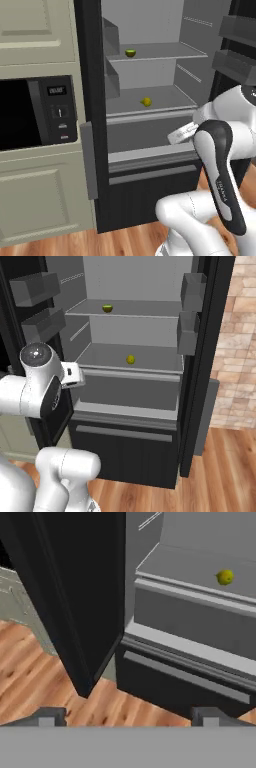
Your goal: Retrieve the kiwi and pear from the fridge and place them into the bowl on the dining table.
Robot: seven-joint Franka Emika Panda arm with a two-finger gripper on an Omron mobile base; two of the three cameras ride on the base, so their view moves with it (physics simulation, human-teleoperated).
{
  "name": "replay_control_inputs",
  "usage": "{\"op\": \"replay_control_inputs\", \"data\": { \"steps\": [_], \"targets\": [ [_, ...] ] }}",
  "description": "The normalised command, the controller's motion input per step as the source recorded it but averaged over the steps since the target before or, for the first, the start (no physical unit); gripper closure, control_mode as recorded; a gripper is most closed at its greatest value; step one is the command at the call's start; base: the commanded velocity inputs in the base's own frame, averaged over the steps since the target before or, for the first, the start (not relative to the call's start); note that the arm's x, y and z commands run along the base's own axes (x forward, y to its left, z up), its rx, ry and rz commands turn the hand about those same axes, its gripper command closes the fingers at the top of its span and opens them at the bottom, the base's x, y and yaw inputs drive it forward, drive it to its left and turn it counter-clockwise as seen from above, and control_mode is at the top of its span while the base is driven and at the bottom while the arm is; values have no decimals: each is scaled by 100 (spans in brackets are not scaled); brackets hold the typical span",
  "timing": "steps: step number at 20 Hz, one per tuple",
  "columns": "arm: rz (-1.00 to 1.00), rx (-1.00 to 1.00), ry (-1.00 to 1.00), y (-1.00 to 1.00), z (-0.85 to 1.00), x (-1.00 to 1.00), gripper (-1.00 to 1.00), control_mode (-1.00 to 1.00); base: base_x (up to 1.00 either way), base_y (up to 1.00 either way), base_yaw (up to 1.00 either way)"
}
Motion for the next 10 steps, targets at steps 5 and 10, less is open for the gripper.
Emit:
{"op": "replay_control_inputs", "data": {
  "steps": [5,10],
  "targets": [
    [0,-13,-53,-44,0,-35,-100,-100,0,0,0],
    [0,1,-4,-53,52,-38,-100,-100,0,0,0]
  ]
}}
